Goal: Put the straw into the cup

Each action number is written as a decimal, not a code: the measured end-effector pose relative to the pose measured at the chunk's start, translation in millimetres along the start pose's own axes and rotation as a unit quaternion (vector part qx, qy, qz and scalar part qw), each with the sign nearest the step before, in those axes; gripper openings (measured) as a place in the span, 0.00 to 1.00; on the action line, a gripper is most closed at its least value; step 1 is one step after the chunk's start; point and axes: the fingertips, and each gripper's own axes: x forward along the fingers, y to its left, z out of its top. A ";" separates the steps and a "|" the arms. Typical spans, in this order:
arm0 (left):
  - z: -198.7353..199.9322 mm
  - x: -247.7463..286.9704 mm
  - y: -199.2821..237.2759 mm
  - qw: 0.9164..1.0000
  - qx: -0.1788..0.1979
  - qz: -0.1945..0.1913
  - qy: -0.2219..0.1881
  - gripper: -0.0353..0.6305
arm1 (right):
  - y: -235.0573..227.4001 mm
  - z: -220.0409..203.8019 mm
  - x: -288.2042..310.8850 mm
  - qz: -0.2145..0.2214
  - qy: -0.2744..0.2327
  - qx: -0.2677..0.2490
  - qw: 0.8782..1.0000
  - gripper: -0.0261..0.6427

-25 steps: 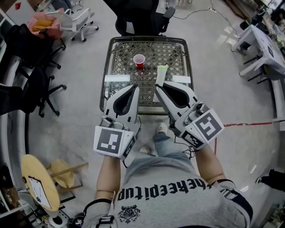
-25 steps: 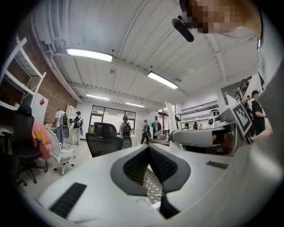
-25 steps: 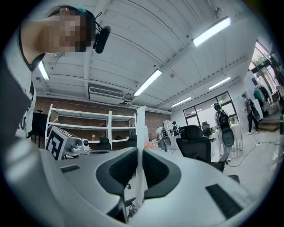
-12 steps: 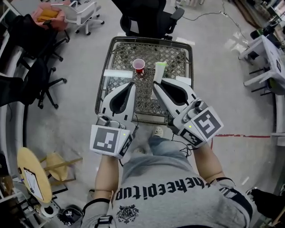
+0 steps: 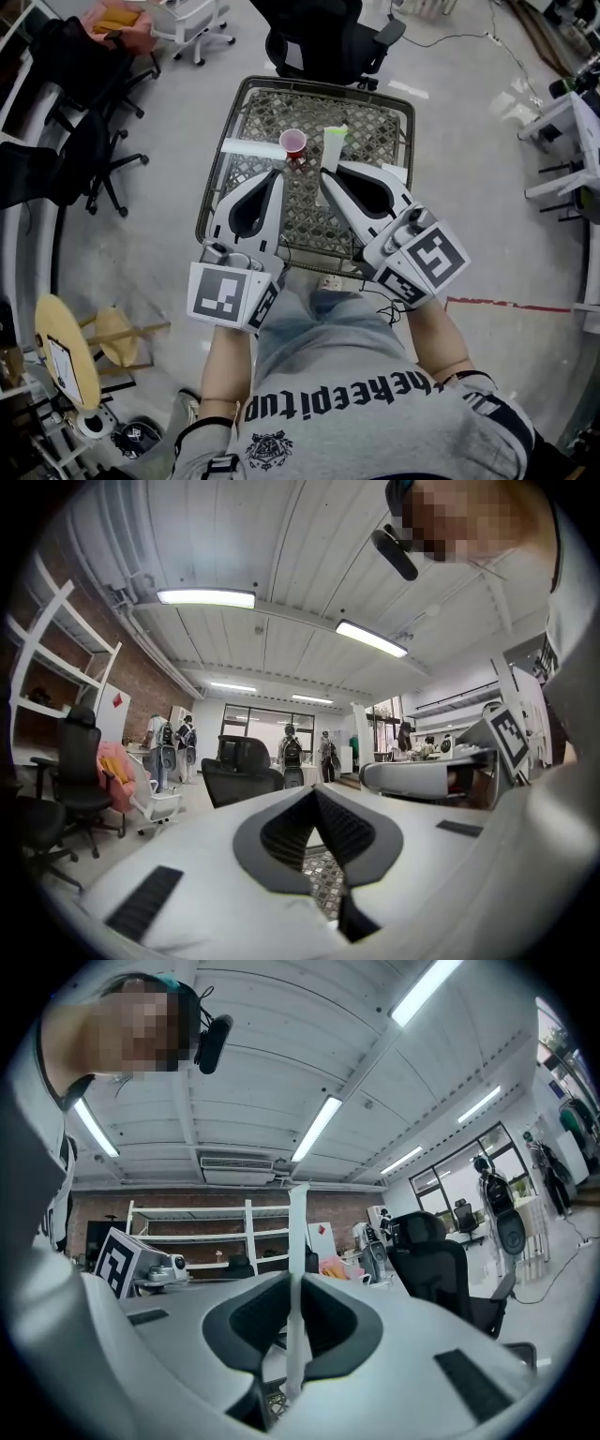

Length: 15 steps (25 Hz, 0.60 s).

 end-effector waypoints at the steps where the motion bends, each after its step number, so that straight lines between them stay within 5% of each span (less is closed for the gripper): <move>1: -0.9 0.9 1.0 1.000 0.000 0.002 0.002 0.08 | -1.2 -0.8 1.5 0.002 0.000 0.001 1.000 0.13; 15: 0.0 21.5 17.9 1.000 0.009 -0.022 0.000 0.08 | -16.4 1.3 21.6 -0.020 -0.003 -0.002 1.000 0.13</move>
